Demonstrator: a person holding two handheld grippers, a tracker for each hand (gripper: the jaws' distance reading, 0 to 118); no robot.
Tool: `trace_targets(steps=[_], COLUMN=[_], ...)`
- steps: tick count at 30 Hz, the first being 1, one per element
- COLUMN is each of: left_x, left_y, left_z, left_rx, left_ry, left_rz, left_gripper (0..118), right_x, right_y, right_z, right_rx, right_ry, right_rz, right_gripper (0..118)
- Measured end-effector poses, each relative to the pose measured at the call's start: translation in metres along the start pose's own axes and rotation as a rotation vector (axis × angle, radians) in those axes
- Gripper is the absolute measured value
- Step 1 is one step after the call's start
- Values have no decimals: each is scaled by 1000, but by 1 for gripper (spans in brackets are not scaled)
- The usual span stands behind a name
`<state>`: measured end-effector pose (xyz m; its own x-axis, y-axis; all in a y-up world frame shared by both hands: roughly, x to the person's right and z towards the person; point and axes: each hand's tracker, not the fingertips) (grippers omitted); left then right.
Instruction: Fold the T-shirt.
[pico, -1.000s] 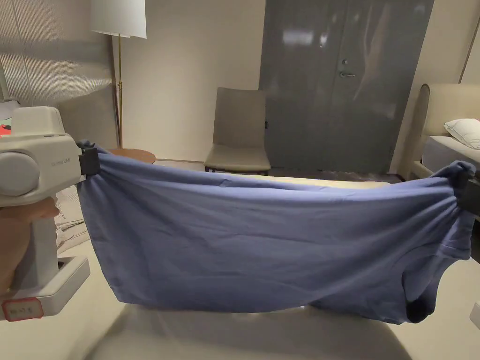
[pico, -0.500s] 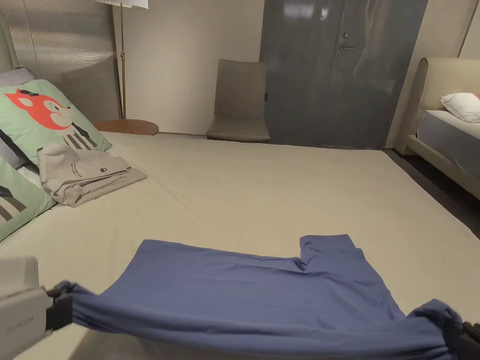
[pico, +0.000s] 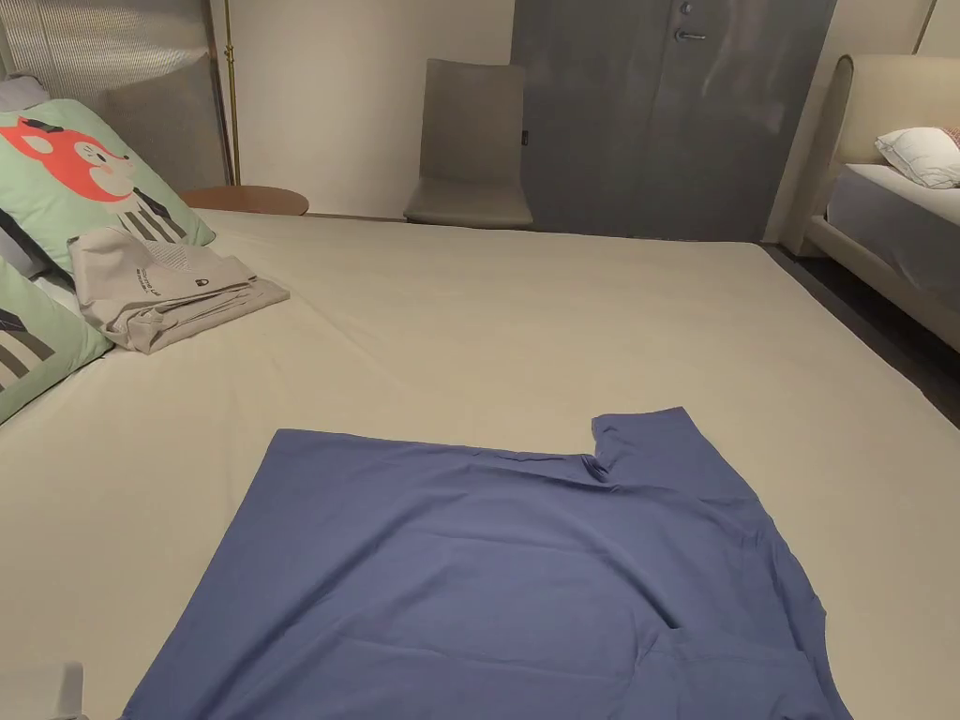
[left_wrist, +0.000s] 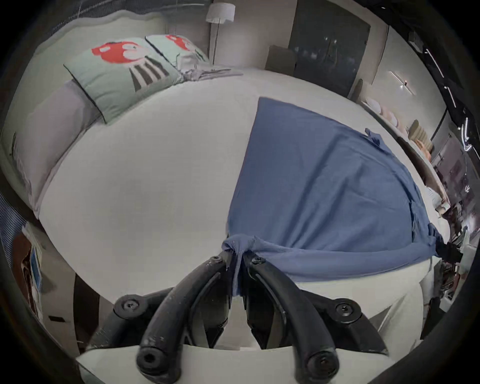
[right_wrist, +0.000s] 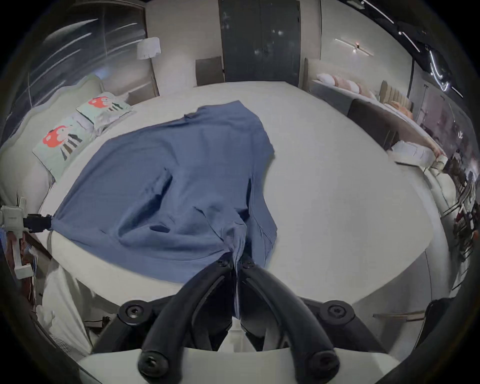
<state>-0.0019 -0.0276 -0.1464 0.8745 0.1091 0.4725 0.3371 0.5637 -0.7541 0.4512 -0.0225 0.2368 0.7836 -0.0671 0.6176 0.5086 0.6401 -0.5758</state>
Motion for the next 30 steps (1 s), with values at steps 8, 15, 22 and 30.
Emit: trace_targets(steps=[8,15,22,30], left_x=[0,13,34,25], left_y=[-3,8,20,12], left_z=[15,71,97,74], left_rx=[94,411,515,389], left_ry=[10,-1,-26,-37], left_rz=[-64,-37,-48,-58], left_gripper=[62,110,1,1], right_x=[1,-12,-30,-34], right_y=[-12,6,28,25], right_z=[1,55,76,67], right_rx=[43,420,615,574], right_ry=[-19,-51,-89,-65], right_rz=[-11,-44,-81,-71], right_gripper=[36,100,1,0])
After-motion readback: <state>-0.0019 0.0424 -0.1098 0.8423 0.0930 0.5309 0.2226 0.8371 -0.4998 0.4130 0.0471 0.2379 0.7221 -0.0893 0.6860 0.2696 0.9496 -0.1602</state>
